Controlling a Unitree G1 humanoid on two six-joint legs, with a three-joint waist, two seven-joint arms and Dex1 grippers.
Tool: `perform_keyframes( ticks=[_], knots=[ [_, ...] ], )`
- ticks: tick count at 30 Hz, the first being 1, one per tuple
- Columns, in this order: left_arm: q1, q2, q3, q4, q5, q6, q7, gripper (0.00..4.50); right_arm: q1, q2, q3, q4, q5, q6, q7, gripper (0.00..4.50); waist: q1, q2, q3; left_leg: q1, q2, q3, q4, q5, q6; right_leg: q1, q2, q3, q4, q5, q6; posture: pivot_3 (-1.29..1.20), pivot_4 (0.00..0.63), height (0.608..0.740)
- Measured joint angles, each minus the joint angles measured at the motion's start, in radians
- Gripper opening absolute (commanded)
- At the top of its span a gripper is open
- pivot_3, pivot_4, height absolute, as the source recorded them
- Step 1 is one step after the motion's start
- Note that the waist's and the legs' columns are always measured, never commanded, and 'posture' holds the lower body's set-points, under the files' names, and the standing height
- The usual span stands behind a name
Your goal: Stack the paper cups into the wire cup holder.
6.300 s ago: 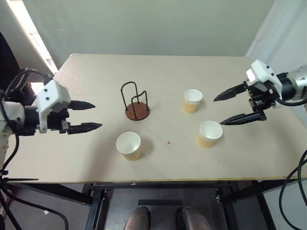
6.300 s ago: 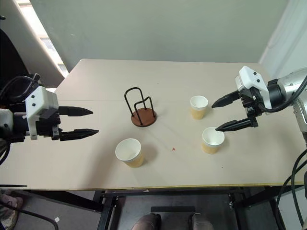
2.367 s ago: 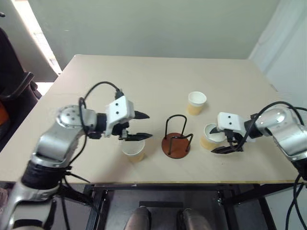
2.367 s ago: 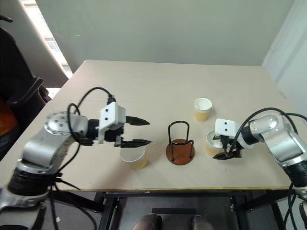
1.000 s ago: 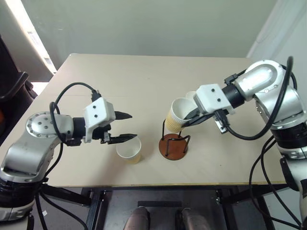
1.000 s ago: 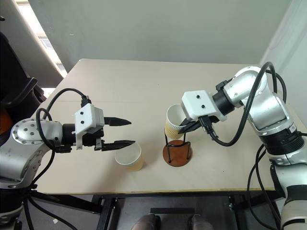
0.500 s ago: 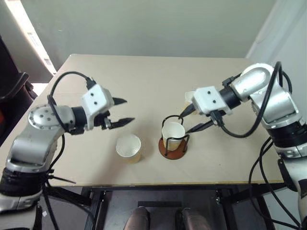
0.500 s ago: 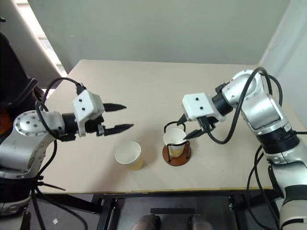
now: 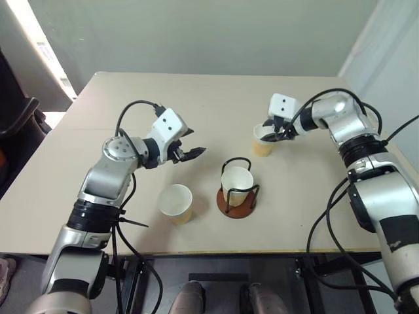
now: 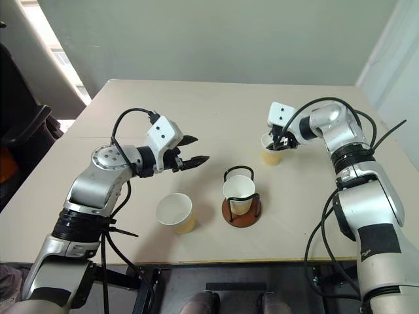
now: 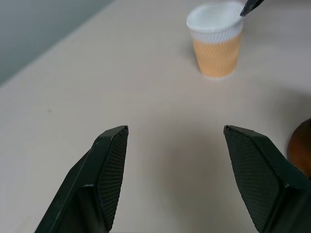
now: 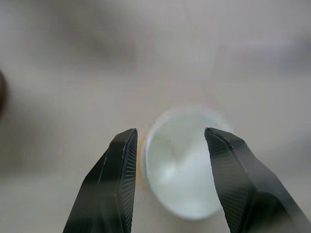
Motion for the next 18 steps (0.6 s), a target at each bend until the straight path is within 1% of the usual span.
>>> perform_keyframes(
  ticks=[5, 6, 7, 11, 12, 14, 16, 18],
  knots=[
    [0.026, -0.004, 0.0, -0.04, -0.005, -0.001, -0.005, 3.37, -0.003, 0.045, 0.0, 0.082, -0.043, -0.014, -0.054, 2.24, -0.002, 0.0, 0.0, -0.004, 0.005, 0.003, 0.001, 0.0, -0.002, 0.0, 0.004, 0.0, -0.005, 0.0, 0.0, 0.0, 0.15, 0.74],
    [0.037, 0.0, 0.001, -0.053, -0.006, 0.004, -0.007, 3.37, -0.002, 0.053, 0.0, 0.092, -0.05, -0.017, -0.059, 1.88, -0.002, 0.0, 0.0, -0.004, 0.006, 0.003, 0.001, -0.001, -0.002, -0.001, 0.005, 0.0, -0.006, 0.0, 0.0, 0.0, 0.15, 0.74],
    [0.048, 0.007, 0.001, -0.066, -0.006, 0.011, -0.008, 3.37, 0.001, 0.058, 0.0, 0.097, -0.06, -0.021, -0.06, 1.68, -0.002, 0.0, 0.0, -0.004, 0.006, 0.003, 0.001, -0.001, -0.002, -0.001, 0.005, 0.0, -0.006, 0.0, 0.0, 0.0, 0.15, 0.74],
    [0.08, 0.039, 0.019, -0.103, -0.008, 0.033, -0.009, 3.37, 0.013, 0.063, -0.001, 0.112, -0.081, -0.033, -0.061, 0.29, -0.001, 0.0, 0.0, -0.004, 0.006, 0.003, 0.001, -0.003, -0.002, -0.001, 0.005, 0.0, -0.006, 0.0, 0.0, 0.0, 0.15, 0.74],
    [0.088, 0.049, 0.025, -0.112, -0.009, 0.037, -0.01, 3.37, 0.014, 0.065, -0.002, 0.112, -0.081, -0.035, -0.059, 0.03, -0.001, 0.0, 0.0, -0.004, 0.006, 0.003, 0.001, -0.004, -0.002, -0.001, 0.005, 0.0, -0.006, 0.0, 0.0, 0.0, 0.15, 0.74],
    [0.103, 0.058, 0.039, -0.129, -0.012, 0.043, -0.013, 3.37, 0.014, 0.066, -0.008, 0.112, -0.081, -0.04, -0.058, 0.03, -0.001, 0.0, 0.0, -0.004, 0.006, 0.003, 0.002, -0.004, -0.001, -0.001, 0.005, 0.0, -0.007, 0.0, 0.0, 0.0, 0.15, 0.74],
    [0.111, 0.059, 0.043, -0.138, -0.015, 0.049, -0.016, 3.37, 0.014, 0.065, -0.014, 0.111, -0.081, -0.053, -0.049, 0.03, 0.001, 0.0, 0.0, -0.003, 0.006, 0.003, 0.002, -0.009, 0.007, -0.001, 0.004, 0.0, -0.006, 0.0, 0.0, 0.0, 0.15, 0.74],
    [0.112, 0.059, 0.043, -0.138, -0.015, 0.052, -0.016, 3.37, 0.013, 0.064, -0.028, 0.109, -0.079, -0.065, -0.032, 0.03, 0.001, 0.0, 0.0, -0.003, 0.006, 0.003, 0.003, -0.008, 0.008, -0.001, 0.004, 0.0, -0.005, 0.001, -0.001, 0.0, 0.15, 0.74]
  ],
)
